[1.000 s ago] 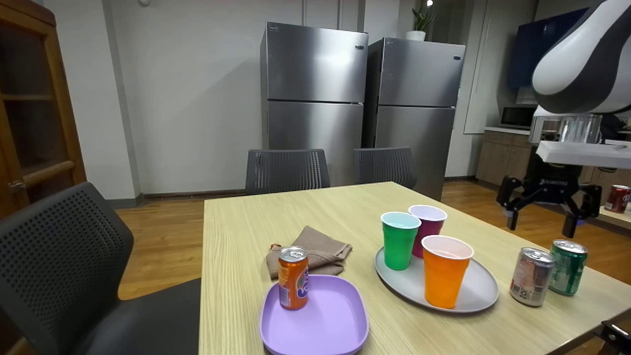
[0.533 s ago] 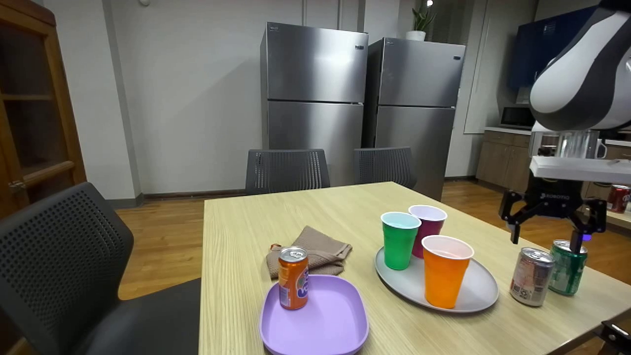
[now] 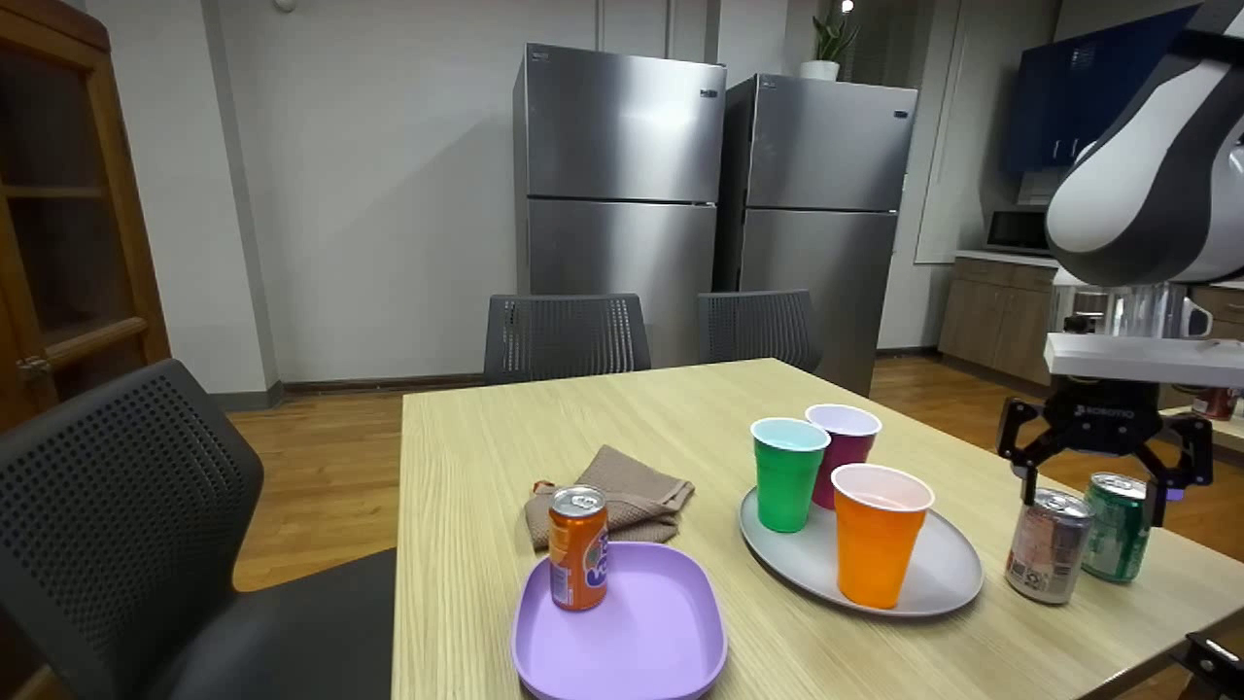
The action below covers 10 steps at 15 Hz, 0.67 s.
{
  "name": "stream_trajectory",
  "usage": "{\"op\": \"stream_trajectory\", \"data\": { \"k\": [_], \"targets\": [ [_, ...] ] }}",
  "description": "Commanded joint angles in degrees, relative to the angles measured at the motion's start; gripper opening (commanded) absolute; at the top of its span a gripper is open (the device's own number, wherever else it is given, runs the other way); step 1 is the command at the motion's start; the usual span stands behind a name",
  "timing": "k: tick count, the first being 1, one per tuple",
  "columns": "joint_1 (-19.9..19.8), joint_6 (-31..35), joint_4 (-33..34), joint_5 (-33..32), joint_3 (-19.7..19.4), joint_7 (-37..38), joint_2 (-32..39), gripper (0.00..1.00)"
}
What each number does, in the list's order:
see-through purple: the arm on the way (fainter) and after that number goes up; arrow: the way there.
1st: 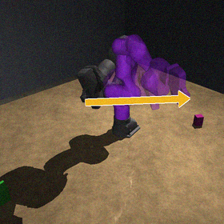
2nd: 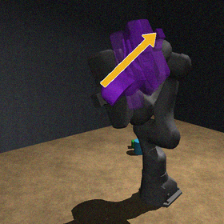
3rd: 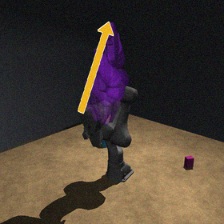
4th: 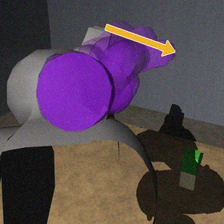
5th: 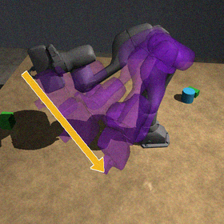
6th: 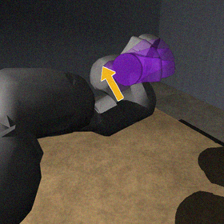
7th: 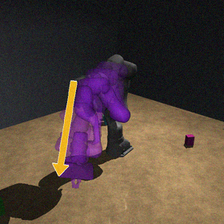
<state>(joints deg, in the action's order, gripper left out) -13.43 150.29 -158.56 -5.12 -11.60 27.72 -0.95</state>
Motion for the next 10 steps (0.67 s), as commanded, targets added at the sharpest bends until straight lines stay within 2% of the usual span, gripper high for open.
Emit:
{"op": "stream_trajectory", "data": {
  "k": [1,10],
  "targets": [
    [0.1,1.8,2.0,2.2,-0.6,1.5,3.4,1.0],
    [1.7,2.1,6.0,8.2,-1.1,0.5,8.3,1.0]
  ]
}}
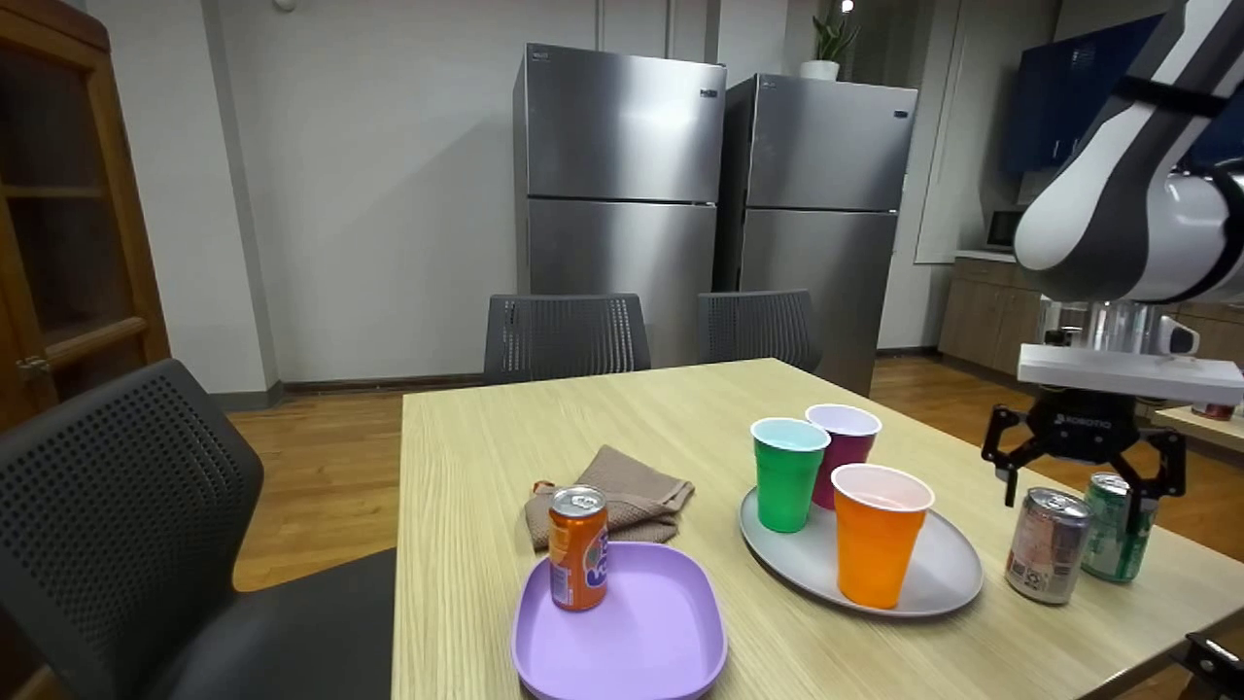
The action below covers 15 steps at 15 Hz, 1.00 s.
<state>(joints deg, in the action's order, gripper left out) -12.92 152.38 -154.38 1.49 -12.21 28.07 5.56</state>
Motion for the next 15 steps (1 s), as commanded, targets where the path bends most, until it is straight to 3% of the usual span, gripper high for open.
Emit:
{"op": "stream_trajectory", "data": {
  "k": [1,2,3,4,8,15],
  "targets": [
    [1.3,-0.1,2.2,2.0,-0.5,0.1,2.2,1.0],
    [1.5,-0.3,2.4,2.2,-0.5,0.0,2.5,1.0],
    [1.6,-0.5,2.4,2.4,-0.5,-0.2,2.7,0.75],
    [1.8,-0.4,2.5,2.3,-0.6,-0.2,2.8,0.74],
    [2.1,-1.0,2.4,2.2,-0.8,-0.4,2.5,0.41],
    [2.4,-5.0,0.7,-1.7,-2.5,-0.8,-3.6,0.39]
  ]
}}
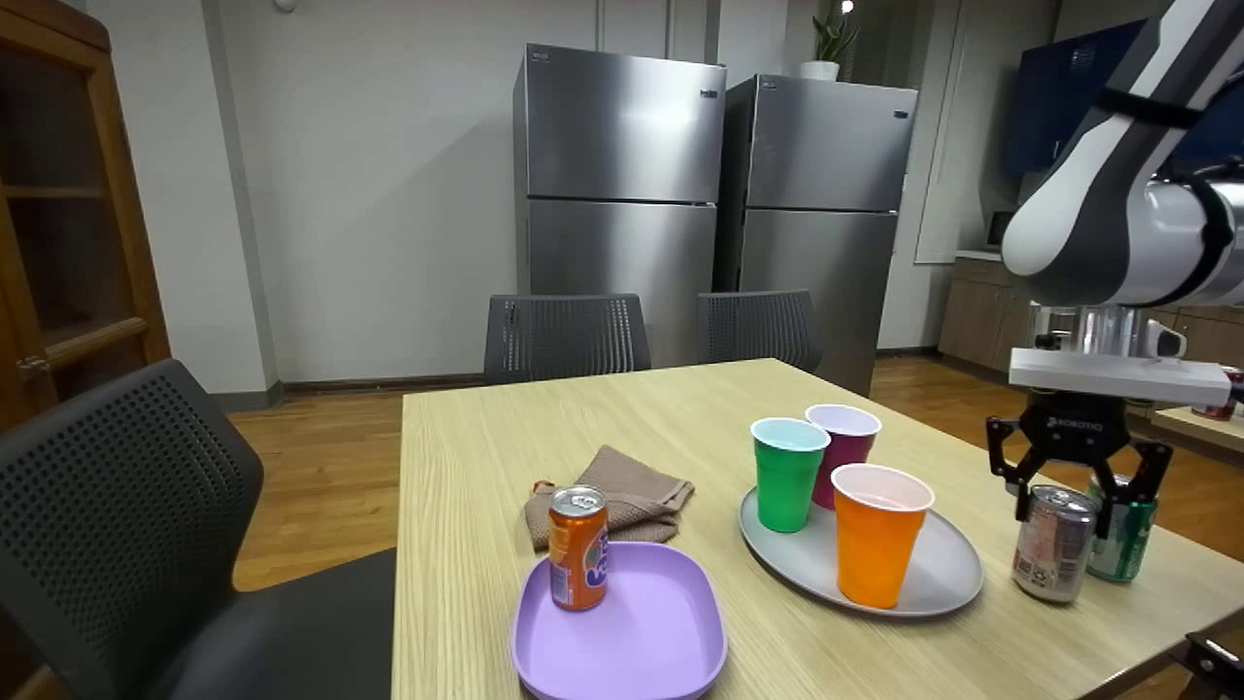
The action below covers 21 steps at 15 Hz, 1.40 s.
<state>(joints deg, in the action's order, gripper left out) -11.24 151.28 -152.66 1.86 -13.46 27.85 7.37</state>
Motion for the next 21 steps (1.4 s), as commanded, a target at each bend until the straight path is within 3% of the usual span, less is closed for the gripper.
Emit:
{"op": "stream_trajectory", "data": {
  "k": [1,8,21],
  "targets": [
    [0.7,-4.6,-1.0,-2.5,-1.2,-0.7,-6.3,0.39],
    [0.2,-9.2,-0.2,-6.4,1.4,0.3,-13.9,0.39],
    [3.5,-12.1,1.7,-3.8,9.9,-1.6,-23.2,0.39]
  ]
}}
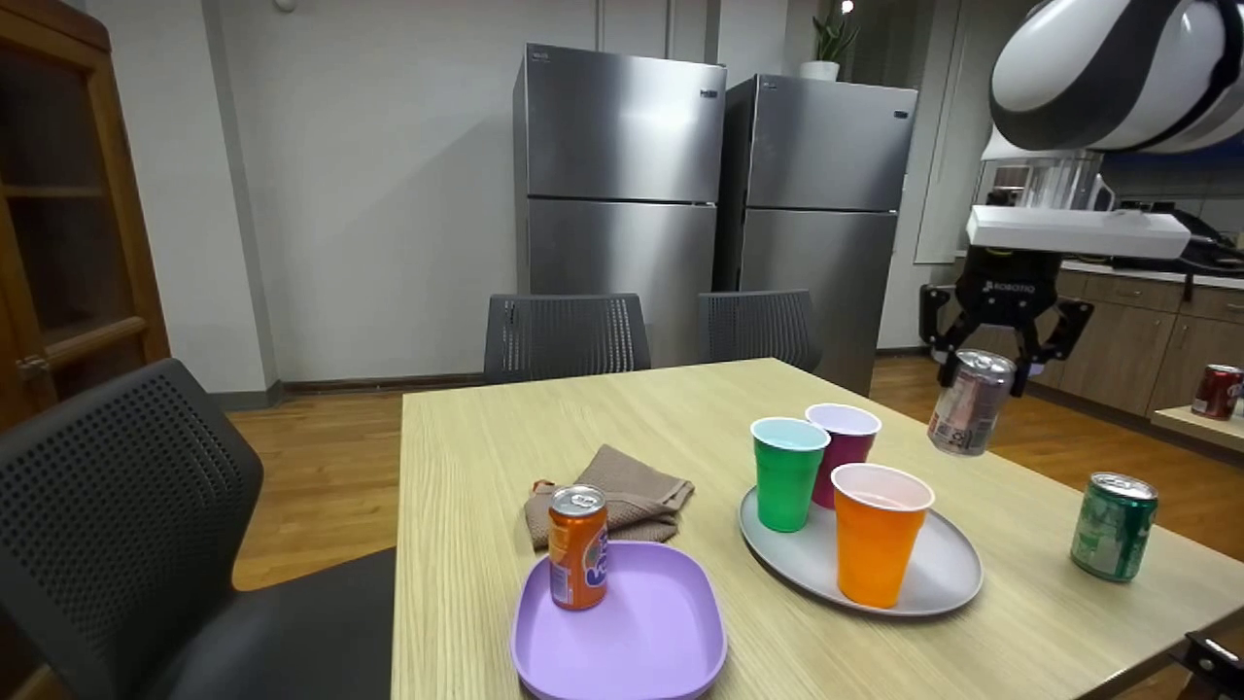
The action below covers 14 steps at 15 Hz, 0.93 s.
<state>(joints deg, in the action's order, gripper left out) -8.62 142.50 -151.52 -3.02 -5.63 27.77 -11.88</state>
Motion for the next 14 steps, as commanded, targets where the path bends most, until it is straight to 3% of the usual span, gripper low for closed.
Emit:
{"op": "stream_trajectory", "data": {
  "k": [1,14],
  "targets": [
    [1.3,-3.7,0.9,1.3,2.6,-1.7,-4.5,0.39],
    [10.0,-11.0,3.8,5.8,9.9,-5.4,-8.4,0.39]
  ]
}}
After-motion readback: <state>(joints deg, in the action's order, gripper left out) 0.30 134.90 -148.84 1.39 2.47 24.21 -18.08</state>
